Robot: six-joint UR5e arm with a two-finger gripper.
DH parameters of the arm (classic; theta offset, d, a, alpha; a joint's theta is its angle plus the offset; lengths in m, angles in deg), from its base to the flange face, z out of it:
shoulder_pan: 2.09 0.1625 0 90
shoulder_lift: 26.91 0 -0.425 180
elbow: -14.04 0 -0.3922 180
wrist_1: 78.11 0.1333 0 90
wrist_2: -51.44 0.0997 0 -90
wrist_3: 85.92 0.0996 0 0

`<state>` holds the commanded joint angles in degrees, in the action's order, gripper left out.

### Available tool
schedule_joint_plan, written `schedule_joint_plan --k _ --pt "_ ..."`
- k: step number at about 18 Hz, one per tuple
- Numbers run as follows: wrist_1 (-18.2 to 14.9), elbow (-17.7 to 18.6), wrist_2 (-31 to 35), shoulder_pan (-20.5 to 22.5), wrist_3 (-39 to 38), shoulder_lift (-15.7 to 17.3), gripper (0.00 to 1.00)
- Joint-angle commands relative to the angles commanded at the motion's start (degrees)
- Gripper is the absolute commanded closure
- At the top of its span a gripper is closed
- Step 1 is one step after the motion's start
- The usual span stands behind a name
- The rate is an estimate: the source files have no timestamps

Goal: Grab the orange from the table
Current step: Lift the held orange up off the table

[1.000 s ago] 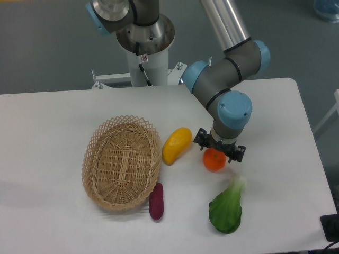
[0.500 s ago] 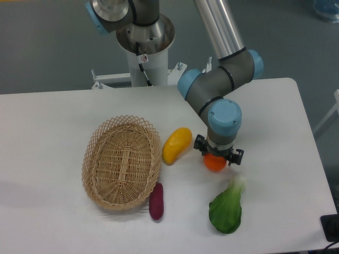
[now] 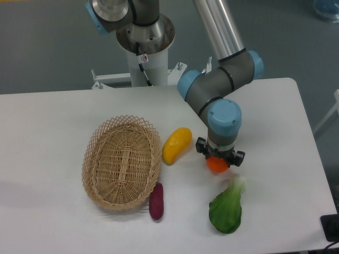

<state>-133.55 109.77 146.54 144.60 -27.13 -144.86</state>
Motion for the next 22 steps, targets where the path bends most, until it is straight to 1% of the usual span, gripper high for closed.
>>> schedule_joint_plan --k 2,4,6,8,10,11,14,16,19,22 --pt "-3.61 -1.41 -0.35 0.18 1.24 0.35 0.45" --pt "-5.9 -2.29 -1.31 0.79 2.47 0.96 0.45" --pt "-6.35 -2.56 -3.68 1.93 3.43 1.84 0.45" --pt "-6.35 -3.17 -4.65 2.63 3.79 2.46 0.45" --pt "-6.35 -4.92 -4.75 2.72 3.97 2.46 0.45" --pt "-6.35 -6.67 -5.01 2.81 4.14 2.29 0.45" --pt "-6.53 -8.97 -7.73 4.13 6.25 2.29 0.45" --pt "-8.36 -10.46 -8.0 5.01 6.78 2.37 0.44" --pt "-11.61 -13.36 -7.91 5.19 8.79 2.02 0.45" --pt "-12.06 -14.42 -7.38 5.19 9.24 1.76 0.45"
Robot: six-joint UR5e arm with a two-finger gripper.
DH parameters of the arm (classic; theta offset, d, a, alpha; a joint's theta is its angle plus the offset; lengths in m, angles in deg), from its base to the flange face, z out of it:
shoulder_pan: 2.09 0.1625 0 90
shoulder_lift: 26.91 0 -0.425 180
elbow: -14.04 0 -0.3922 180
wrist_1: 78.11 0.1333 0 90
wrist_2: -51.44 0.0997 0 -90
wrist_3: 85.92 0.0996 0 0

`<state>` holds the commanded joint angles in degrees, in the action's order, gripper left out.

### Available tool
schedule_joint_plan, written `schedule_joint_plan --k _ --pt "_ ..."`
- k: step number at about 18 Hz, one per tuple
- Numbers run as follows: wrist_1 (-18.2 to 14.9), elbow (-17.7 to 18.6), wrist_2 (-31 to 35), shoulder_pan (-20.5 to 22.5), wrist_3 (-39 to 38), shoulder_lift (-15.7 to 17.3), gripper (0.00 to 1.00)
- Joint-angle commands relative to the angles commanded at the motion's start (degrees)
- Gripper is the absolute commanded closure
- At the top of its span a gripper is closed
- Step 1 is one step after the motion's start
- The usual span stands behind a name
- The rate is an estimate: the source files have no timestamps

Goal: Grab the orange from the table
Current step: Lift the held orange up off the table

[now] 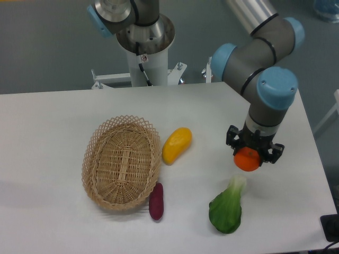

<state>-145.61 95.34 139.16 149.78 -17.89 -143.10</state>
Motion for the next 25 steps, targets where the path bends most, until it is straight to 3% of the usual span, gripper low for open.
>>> schedule_joint_plan --k 13,25 --pt "0.79 -0.53 0.09 1.05 9.57 -0.53 0.47" --pt "1.14 -0.27 0.18 1.49 9.76 -0.53 0.47"
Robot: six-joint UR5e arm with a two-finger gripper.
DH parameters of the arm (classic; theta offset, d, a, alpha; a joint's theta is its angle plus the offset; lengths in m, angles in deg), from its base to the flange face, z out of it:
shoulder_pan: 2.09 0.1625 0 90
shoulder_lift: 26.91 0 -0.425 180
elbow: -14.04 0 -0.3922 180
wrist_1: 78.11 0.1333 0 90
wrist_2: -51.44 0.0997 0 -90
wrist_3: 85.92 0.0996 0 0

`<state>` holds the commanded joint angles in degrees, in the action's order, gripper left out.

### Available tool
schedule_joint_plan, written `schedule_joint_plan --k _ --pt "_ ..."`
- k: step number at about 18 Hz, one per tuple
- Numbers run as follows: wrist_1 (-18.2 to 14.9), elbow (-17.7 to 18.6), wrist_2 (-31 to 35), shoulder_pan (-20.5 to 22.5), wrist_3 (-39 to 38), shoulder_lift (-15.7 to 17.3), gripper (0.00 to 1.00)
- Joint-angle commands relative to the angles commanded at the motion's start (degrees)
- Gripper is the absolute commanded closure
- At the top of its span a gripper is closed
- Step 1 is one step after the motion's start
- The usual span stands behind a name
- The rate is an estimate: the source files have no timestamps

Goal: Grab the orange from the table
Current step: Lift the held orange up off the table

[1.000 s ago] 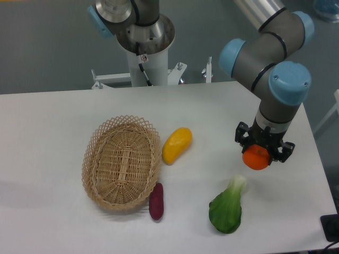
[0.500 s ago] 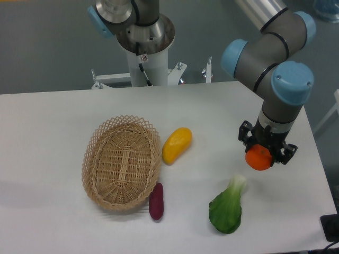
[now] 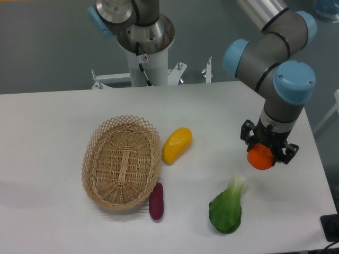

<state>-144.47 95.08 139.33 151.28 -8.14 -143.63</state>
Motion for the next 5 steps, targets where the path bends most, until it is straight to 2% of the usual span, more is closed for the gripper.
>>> schedule_joint_plan --k 5 --pt "0.0 0.09 0.0 0.0 0.0 0.0 0.47"
